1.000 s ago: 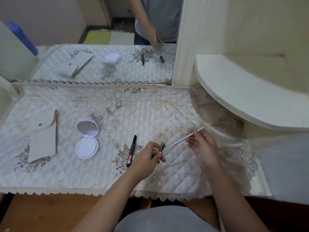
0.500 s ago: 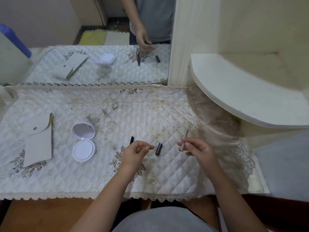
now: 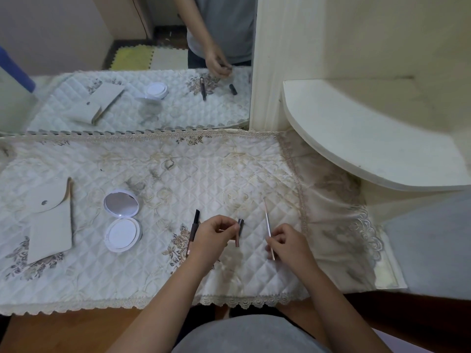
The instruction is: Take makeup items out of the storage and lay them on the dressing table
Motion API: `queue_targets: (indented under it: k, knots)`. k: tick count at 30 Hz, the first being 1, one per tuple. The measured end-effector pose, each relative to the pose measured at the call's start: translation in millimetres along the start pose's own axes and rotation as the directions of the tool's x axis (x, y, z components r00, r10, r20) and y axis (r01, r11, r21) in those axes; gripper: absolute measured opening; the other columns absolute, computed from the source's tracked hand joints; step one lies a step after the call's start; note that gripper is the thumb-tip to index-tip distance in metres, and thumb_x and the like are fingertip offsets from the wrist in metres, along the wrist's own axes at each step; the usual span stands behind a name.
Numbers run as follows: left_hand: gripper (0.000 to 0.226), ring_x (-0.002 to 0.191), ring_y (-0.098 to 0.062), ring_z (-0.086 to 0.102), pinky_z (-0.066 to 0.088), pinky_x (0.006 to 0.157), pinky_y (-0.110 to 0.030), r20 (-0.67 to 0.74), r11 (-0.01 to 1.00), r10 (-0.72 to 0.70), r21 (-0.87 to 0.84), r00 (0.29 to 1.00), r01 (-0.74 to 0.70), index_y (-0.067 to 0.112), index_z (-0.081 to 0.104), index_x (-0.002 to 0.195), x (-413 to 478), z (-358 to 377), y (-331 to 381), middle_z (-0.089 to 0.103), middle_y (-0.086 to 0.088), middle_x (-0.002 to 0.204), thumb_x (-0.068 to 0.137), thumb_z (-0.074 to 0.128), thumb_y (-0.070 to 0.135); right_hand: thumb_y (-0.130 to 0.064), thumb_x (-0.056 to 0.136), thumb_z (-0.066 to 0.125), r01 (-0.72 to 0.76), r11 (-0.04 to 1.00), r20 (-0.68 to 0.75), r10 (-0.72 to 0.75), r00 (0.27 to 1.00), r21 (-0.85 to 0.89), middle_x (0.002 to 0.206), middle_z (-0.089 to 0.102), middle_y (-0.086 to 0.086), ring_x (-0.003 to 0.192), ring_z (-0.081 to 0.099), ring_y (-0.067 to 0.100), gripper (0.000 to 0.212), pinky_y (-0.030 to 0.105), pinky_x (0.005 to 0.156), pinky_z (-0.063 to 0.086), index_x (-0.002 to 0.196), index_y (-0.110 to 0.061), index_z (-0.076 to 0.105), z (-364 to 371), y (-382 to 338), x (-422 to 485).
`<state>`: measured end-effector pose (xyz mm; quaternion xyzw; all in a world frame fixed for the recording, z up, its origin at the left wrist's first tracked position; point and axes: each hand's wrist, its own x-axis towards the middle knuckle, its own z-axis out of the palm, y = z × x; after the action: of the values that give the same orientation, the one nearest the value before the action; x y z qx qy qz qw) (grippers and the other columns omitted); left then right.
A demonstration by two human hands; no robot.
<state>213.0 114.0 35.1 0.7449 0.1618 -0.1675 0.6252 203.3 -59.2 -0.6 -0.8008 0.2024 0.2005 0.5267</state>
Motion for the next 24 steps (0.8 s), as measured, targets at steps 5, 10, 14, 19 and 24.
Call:
queue_targets:
  k: [5, 10, 14, 19, 24]
  knots:
    - [0.013, 0.05, 0.006, 0.061, 0.042, 0.044, -0.006, 0.003, 0.999, -0.045, 0.026, 0.999, 0.045, 0.018, 0.063, 0.071, 3.0, -3.9, -5.4, 0.065, 0.002, 0.067, 0.081, 0.064, 0.01, -0.022, 0.08, 0.064, 0.057, 0.967, -0.027, -0.065, 0.998, -0.247, 0.064, 0.058, -0.003, 0.058, 0.055, 0.008, 0.012, 0.022, 0.052, 0.042, 0.074, -0.015, 0.057, -0.1, -2.8, 3.3]
    - [0.01, 0.044, 0.006, 0.058, 0.04, 0.043, -0.005, -0.003, 0.996, -0.06, 0.069, 0.998, 0.06, 0.015, 0.065, 0.072, 7.4, -3.3, -8.5, 0.064, 0.0, 0.066, 0.08, 0.065, 0.009, -0.024, 0.079, 0.063, 0.066, 0.964, 0.022, -0.062, 0.998, -0.258, 0.061, 0.062, -0.004, 0.059, 0.057, 0.013, 0.021, 0.031, 0.065, 0.05, 0.059, -0.024, 0.058, -6.2, 0.4, 4.4]
    - [0.005, 0.052, -0.002, 0.059, 0.04, 0.044, -0.004, 0.072, 0.995, -0.03, 0.094, 0.997, 0.023, 0.007, 0.066, 0.078, 8.8, 9.0, -2.7, 0.062, 0.0, 0.065, 0.082, 0.063, 0.007, -0.018, 0.083, 0.059, 0.072, 0.983, -0.02, -0.077, 0.997, -0.166, 0.07, 0.065, 0.0, 0.065, 0.06, 0.016, 0.015, 0.027, 0.065, 0.05, 0.068, -0.021, 0.061, -17.2, 7.4, 2.2]
    - [0.012, 0.047, 0.006, 0.059, 0.043, 0.05, -0.006, 0.209, 0.979, 0.005, 0.199, 0.978, -0.048, 0.017, 0.064, 0.071, 20.5, 39.8, 4.5, 0.063, 0.003, 0.062, 0.081, 0.064, 0.011, -0.012, 0.083, 0.059, 0.062, 0.997, -0.147, -0.054, 0.988, 0.053, 0.072, 0.066, 0.002, 0.066, 0.061, 0.017, 0.007, 0.02, 0.063, 0.05, 0.081, -0.014, 0.065, -35.1, 20.1, -0.2]
    - [0.007, 0.063, -0.008, 0.066, 0.054, 0.071, -0.021, 0.292, 0.92, 0.02, 0.37, 0.956, -0.132, 0.008, 0.067, 0.082, 31.5, 77.5, 8.2, 0.068, -0.007, 0.072, 0.081, 0.064, 0.013, -0.009, 0.084, 0.057, 0.052, 0.991, -0.209, -0.026, 0.978, 0.122, 0.077, 0.066, 0.006, 0.066, 0.06, 0.017, 0.021, 0.025, 0.065, 0.05, 0.074, -0.027, 0.059, -44.2, 28.5, -5.1]
